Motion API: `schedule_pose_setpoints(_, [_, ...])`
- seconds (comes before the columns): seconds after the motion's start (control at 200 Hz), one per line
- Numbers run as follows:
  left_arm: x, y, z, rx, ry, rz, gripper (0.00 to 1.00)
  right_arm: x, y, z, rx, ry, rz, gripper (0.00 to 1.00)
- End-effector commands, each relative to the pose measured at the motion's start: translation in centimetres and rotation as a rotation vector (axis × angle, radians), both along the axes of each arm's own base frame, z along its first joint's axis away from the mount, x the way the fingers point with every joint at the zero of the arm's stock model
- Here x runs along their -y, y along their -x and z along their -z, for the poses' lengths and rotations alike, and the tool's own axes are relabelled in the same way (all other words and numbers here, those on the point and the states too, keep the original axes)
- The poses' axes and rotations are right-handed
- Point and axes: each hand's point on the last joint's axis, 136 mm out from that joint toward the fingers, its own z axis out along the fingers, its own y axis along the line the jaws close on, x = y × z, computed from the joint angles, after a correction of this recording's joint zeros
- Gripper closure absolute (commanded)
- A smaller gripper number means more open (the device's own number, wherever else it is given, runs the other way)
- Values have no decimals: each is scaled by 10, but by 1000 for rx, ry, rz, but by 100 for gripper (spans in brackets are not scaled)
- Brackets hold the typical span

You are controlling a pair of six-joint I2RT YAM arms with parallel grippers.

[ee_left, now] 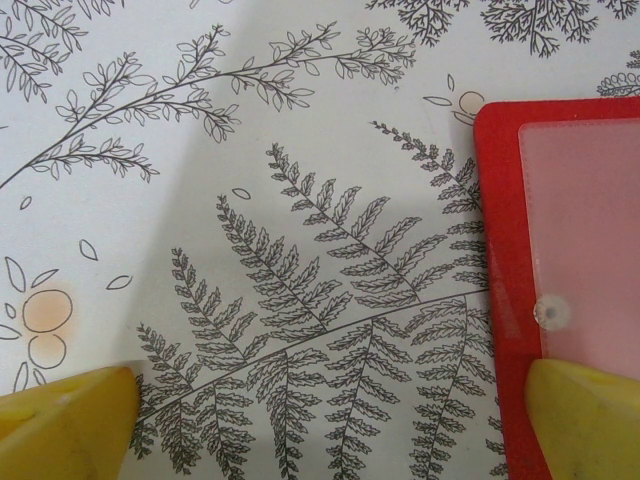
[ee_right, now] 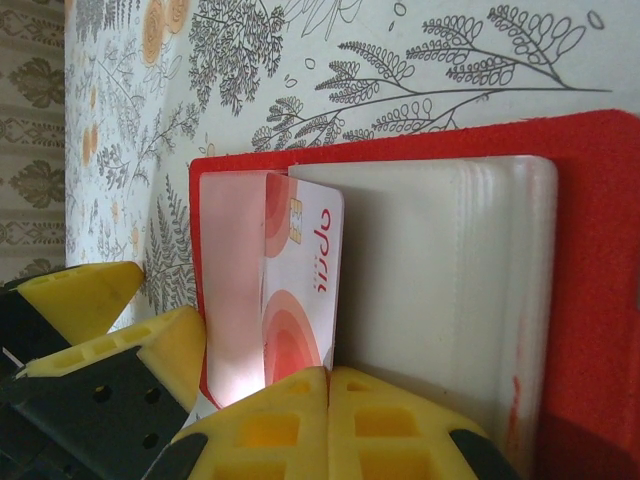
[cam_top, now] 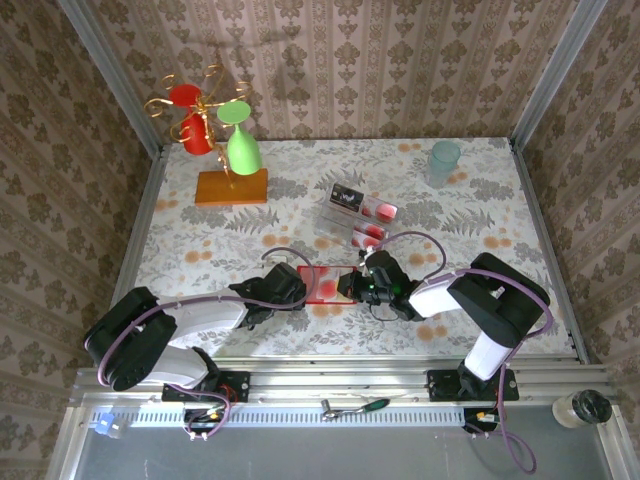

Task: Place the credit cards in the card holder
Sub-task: Insert the credit card into the card slot.

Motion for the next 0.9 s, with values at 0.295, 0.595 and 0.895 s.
schedule_pose_setpoints(0.295, [-7, 6, 8, -17, -27, -10, 0, 11, 16, 24, -94, 97, -5, 100])
schedule_pose_setpoints(0.595, [-8, 6, 8, -17, -25, -12, 0, 20, 21, 29, -135, 133, 16, 100])
schedule_pose_setpoints(0.895, [-8, 6, 8, -15, -23, -14, 0, 22, 23, 32, -178, 163, 23, 100])
